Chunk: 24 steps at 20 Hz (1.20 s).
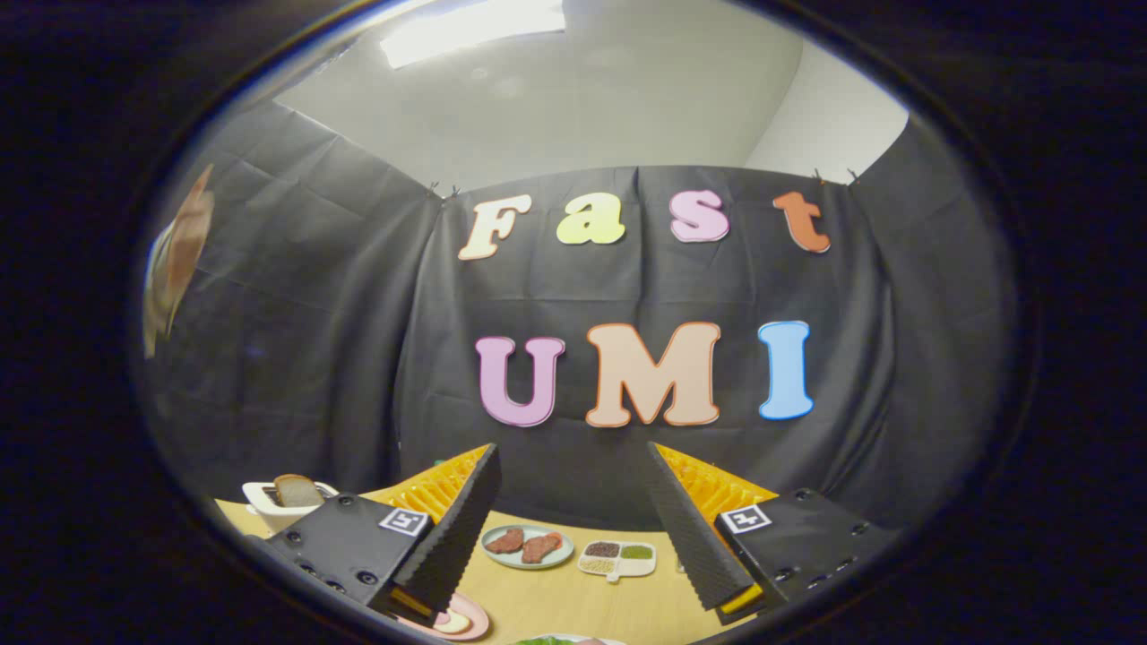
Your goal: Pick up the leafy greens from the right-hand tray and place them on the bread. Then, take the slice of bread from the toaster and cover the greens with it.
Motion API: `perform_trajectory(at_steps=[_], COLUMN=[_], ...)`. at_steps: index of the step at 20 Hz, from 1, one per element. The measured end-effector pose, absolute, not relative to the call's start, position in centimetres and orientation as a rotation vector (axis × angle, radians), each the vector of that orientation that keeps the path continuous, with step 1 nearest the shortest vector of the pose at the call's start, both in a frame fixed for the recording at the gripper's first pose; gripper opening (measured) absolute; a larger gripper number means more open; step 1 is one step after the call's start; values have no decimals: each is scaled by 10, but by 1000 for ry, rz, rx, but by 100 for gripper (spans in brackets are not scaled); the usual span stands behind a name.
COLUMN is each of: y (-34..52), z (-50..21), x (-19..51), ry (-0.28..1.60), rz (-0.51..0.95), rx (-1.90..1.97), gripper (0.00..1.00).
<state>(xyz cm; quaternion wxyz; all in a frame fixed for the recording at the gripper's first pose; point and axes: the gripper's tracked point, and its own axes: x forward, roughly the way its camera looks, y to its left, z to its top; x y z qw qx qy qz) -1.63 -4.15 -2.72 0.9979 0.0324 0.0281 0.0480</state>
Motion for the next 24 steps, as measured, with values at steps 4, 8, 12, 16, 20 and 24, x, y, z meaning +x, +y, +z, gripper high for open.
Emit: perform_trajectory(at_steps=[4,8,12,16,20,24], y=[-58,-51,-49,-35,-30,-31], z=[-58,-106,-156,-198,-243,-275], x=[-19,-24,-35,-53,-76,-83], ry=[125,254,405,537,689,779], rz=[130,265,388,490,571,607], rx=[45,-11,-88,-98,-119,-177], gripper=[100,100,100,100,100,100])
